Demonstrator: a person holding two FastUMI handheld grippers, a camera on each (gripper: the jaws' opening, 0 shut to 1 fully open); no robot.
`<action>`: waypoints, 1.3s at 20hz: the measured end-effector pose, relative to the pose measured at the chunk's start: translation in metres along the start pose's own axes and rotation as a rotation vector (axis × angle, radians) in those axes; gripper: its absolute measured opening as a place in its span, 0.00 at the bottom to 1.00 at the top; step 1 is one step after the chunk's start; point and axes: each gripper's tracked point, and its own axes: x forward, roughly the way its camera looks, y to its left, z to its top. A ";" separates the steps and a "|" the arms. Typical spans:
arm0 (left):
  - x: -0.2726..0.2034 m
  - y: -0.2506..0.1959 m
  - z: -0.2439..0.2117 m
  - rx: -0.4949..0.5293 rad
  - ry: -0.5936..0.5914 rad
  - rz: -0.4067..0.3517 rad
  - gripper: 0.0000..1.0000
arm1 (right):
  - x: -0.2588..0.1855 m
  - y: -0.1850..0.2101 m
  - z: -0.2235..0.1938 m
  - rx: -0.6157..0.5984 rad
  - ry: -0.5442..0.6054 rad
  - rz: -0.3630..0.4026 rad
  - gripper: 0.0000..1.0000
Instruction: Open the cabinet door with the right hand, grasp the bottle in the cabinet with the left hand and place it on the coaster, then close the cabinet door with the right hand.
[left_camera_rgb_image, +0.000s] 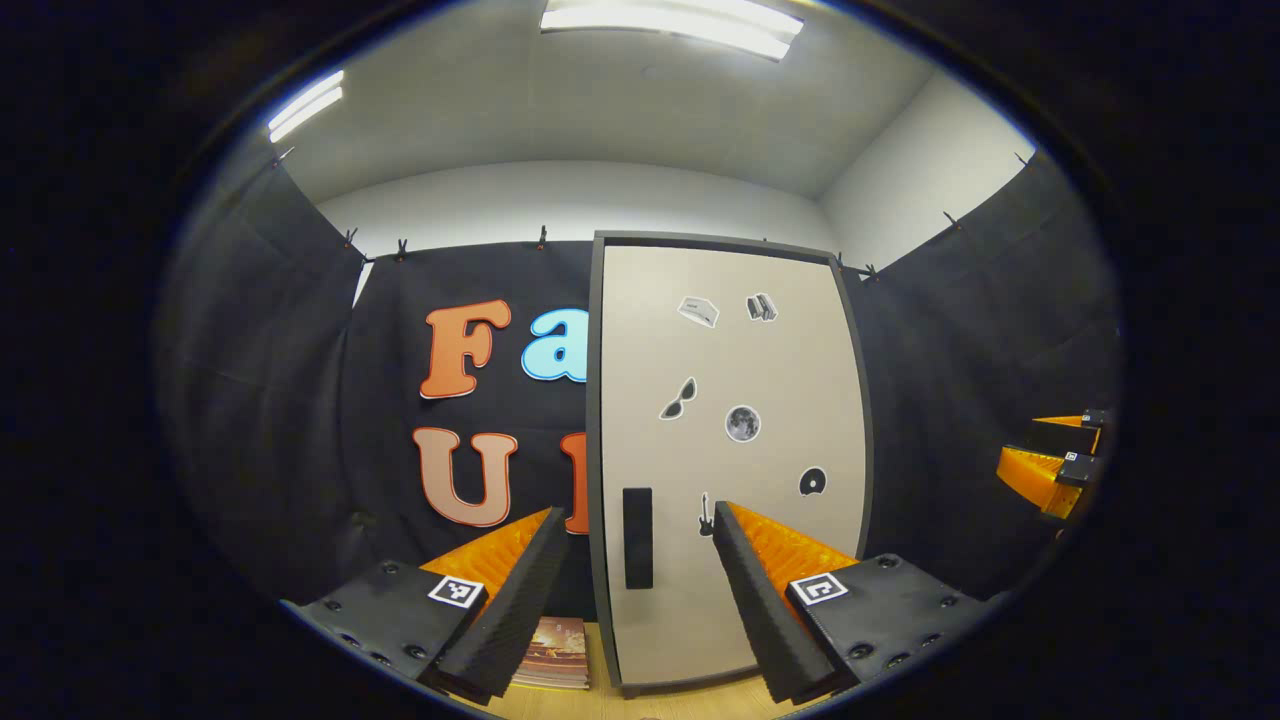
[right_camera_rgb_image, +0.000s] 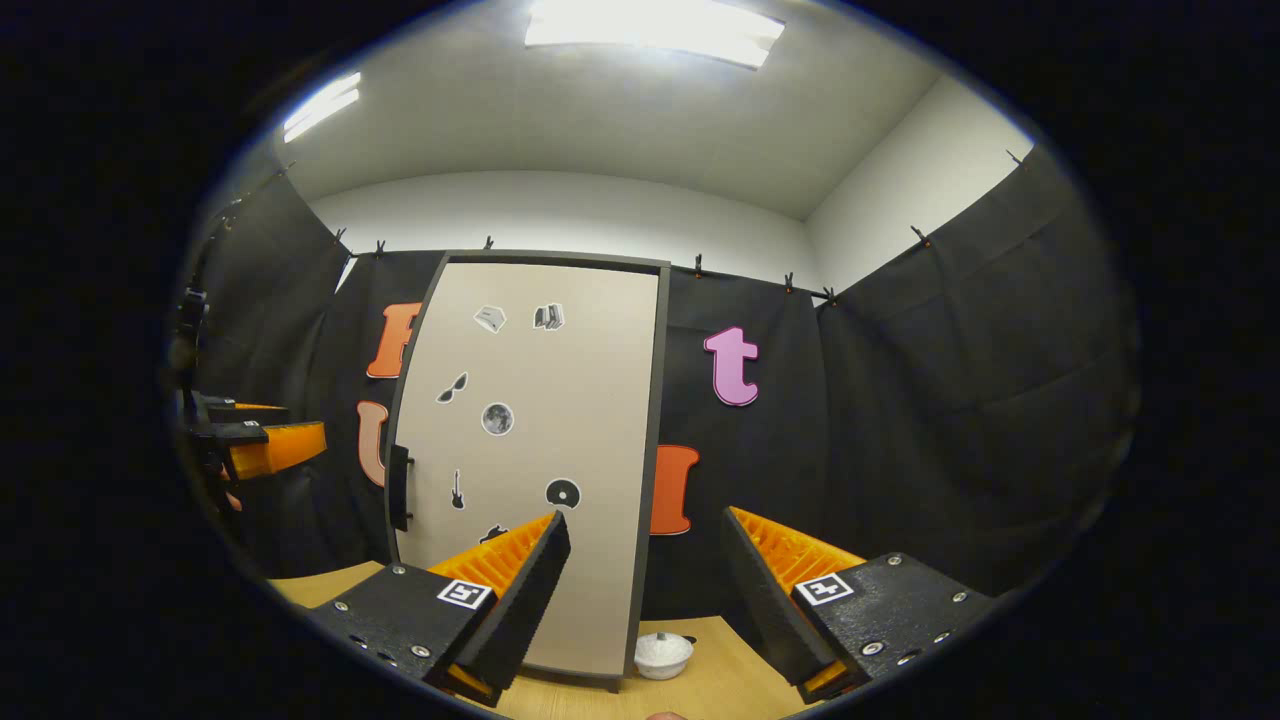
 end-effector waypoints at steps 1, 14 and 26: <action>-0.001 0.000 0.000 -0.003 0.000 -0.004 0.93 | 0.000 0.004 -0.001 -0.004 0.002 0.005 0.94; -0.017 0.081 -0.023 0.040 0.054 0.138 0.93 | 0.028 0.076 -0.035 0.022 0.095 0.113 0.94; -0.039 0.205 -0.044 0.086 0.088 0.269 0.94 | 0.105 0.203 -0.091 0.029 0.191 0.223 0.95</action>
